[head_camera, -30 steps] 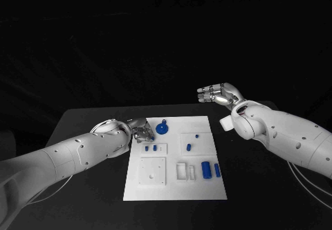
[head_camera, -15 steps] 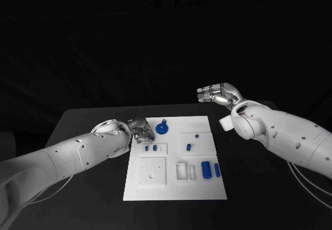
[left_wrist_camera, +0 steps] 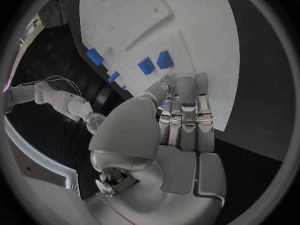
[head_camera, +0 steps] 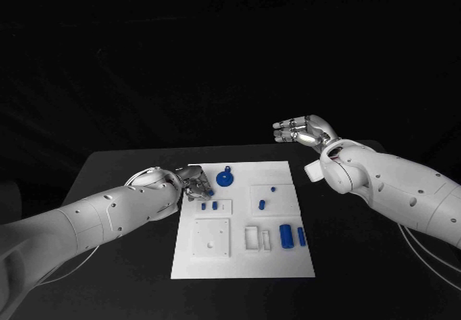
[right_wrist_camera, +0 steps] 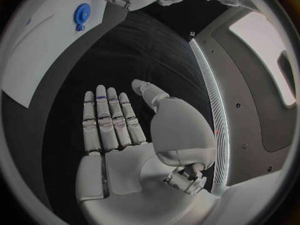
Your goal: Assemble the parts on the task board
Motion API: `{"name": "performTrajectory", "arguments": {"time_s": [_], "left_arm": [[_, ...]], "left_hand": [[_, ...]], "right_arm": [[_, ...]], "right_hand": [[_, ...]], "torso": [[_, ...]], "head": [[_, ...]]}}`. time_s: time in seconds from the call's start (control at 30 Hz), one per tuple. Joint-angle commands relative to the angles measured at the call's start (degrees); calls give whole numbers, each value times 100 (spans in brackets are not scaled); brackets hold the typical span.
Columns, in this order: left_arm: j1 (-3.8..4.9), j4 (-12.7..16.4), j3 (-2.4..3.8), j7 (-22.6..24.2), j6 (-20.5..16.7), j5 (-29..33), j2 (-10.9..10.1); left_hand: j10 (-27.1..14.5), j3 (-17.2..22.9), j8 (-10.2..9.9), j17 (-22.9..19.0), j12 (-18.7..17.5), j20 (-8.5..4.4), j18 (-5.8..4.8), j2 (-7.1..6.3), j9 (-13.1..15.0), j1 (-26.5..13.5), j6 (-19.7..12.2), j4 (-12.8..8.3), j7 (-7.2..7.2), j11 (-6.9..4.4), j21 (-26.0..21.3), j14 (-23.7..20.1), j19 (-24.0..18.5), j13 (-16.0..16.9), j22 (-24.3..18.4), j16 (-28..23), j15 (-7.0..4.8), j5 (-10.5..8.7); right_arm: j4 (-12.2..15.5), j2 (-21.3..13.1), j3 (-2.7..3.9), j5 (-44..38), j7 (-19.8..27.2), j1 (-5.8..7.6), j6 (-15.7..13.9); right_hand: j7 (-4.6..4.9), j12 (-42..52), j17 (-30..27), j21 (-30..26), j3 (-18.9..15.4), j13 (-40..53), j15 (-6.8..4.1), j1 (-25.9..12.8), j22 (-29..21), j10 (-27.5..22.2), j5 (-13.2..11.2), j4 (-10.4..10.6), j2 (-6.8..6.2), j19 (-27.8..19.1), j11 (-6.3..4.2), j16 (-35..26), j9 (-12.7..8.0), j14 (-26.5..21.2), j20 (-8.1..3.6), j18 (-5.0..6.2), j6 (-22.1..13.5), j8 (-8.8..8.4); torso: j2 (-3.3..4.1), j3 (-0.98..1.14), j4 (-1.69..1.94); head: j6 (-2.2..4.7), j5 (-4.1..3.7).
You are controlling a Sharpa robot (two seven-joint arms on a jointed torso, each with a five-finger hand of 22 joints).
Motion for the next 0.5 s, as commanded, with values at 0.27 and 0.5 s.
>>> {"name": "performTrajectory", "arguments": {"time_s": [0.27,0.5], "left_arm": [[-3,19,3,-80,-67,-47,-13],[-3,-2,6,-120,-236,-71,-49]], "left_hand": [[42,40,-16,-24,23,-10,0,-145,-18,26,-759,-102,-87,-14,-19,23,48,-1,105,-75,-10,-47],[8,-17,-26,-25,23,-1,3,-251,-29,23,-1103,-134,-57,6,-21,15,63,-1,100,-92,1,-79]], "right_arm": [[-4,-2,3,-39,26,0,116],[-9,-14,3,-55,-9,-1,136]], "right_hand": [[14,-33,-9,-36,-29,-8,30,-32,-9,-42,43,-17,31,-32,6,-29,-10,-32,10,36,-14,-14],[11,-32,-9,-19,-39,-7,45,-16,8,-61,37,-33,30,171,10,-28,-10,-45,13,31,-18,-13]], "torso": [[-2,2,-4],[-2,6,-4]], "head": [[-4,10],[6,12]]}}
